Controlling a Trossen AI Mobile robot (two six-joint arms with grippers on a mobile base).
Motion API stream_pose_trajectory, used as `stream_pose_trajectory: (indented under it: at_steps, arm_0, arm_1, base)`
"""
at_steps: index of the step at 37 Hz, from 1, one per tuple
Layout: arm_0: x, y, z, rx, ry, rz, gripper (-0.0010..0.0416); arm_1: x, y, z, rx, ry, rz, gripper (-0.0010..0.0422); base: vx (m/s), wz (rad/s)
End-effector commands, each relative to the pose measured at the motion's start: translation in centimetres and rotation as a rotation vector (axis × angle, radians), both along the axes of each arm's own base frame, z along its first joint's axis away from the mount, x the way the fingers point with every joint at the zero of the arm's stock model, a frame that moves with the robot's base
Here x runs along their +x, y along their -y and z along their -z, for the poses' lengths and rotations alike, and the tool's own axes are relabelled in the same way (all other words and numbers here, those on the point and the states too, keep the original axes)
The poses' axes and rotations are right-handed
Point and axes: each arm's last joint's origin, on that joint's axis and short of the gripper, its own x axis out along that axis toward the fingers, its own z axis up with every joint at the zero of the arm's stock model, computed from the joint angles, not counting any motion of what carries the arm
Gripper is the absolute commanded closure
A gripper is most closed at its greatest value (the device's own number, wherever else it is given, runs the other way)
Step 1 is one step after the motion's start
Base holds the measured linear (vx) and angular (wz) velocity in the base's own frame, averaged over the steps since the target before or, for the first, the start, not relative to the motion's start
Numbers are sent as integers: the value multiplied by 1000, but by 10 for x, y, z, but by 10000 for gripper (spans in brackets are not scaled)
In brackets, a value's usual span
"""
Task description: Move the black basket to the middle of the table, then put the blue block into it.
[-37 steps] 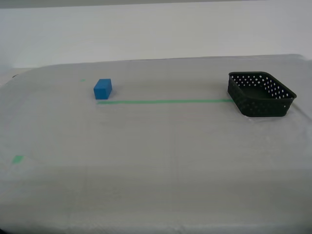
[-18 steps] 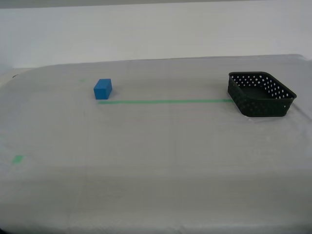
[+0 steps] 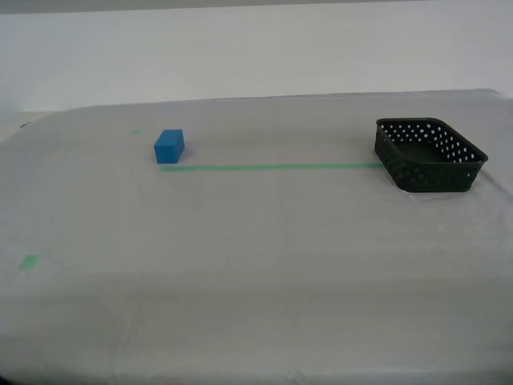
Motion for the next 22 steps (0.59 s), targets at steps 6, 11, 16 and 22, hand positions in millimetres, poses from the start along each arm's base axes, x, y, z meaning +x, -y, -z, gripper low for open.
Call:
stream_pose_trajectory:
  at_steps: [6,11,16,22]
  arm_0:
    - [19,0,-5,-8,-151,-11,407]
    - [34,0,-4,-11,-253,-15,407]
    - [47,-1,1,-10,-310,-21,407]
    - [58,-1,8,-18,-386,-35,407]
  arm_1:
    - [0,0,-1,1,5,-1,412]
    - [0,0,-1,1,5,-1,412]
    - [0,0,-1,2,5,-1,412]
    - [0,0,-1,1,5,0,412]
  base:
    - [0,0]
    - [0,0]
    - [0,0]
    - [0,0]
